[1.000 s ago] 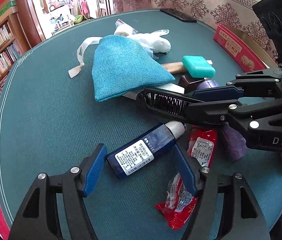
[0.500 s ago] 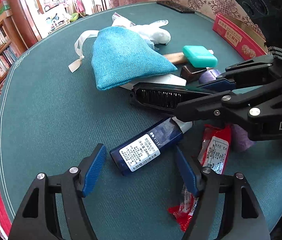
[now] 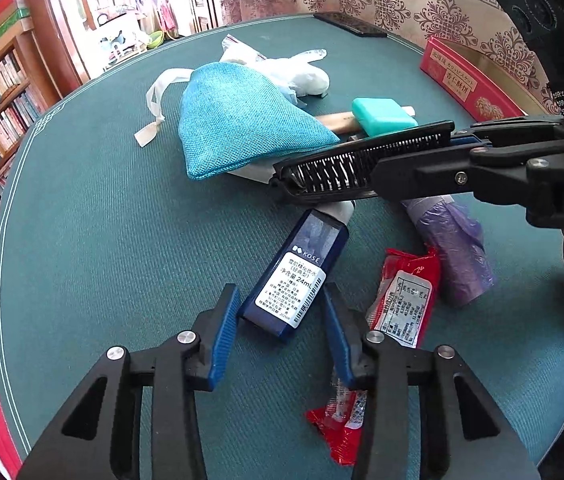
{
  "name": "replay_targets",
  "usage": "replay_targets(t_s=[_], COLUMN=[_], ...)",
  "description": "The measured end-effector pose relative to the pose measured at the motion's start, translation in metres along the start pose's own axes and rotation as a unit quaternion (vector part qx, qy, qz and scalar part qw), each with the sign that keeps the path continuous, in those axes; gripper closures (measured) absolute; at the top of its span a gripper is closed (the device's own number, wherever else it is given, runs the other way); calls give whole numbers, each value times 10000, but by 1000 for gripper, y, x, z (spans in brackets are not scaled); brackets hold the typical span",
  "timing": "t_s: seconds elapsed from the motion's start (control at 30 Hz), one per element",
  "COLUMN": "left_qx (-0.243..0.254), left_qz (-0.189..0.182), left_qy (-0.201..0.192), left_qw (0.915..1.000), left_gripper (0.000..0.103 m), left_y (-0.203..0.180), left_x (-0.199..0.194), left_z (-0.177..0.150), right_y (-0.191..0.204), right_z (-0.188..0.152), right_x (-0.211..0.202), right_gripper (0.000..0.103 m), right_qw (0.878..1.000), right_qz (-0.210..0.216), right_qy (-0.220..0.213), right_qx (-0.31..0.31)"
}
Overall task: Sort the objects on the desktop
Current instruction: 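Grasp the blue KOSE bottle with the left gripper while the right holds the comb, then carry the KOSE bottle and black comb to the red tin box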
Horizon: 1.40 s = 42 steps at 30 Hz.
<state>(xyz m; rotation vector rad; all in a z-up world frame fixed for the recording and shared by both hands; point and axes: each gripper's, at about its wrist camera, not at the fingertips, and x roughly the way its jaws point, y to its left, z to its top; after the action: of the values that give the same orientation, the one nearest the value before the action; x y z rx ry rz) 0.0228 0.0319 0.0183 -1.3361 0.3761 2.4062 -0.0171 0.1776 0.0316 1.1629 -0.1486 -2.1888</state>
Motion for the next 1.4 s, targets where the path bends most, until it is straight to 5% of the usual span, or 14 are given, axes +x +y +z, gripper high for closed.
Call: replay_targets(t_s=[0.27,0.4,0.67,0.8,0.93,1.4], left_qx=[141,205,63,97,123,-641], left_qz=[216,342,38,-112,-77,-204], left_qy=[30,38,17,-51,-111,-430], left_qw=[9997,9992,10000,9999,9998,9968], left_gripper=[61,46,44,64,71,72], left_y=[-3,-1,1,-2,-9,-3], left_x=[-2,1,9,9,8,-12], left_z=[-6,1,8,9,9,13], right_y=[3,-4,-6,-6,-5,-10], right_z=[-5,-8,-5,-2,-2,-1], right_x=[2,2,15,22,22,-29], right_gripper=[85,82,80,78,78,85], right_qw=[9999,9997,9993,9992,9993,9977], right_qz=[-64,-162,-160,-154,-184,-89], right_qy=[66,188,334,372,317,-589], right_qx=[-42,-2,38,33,-14,325])
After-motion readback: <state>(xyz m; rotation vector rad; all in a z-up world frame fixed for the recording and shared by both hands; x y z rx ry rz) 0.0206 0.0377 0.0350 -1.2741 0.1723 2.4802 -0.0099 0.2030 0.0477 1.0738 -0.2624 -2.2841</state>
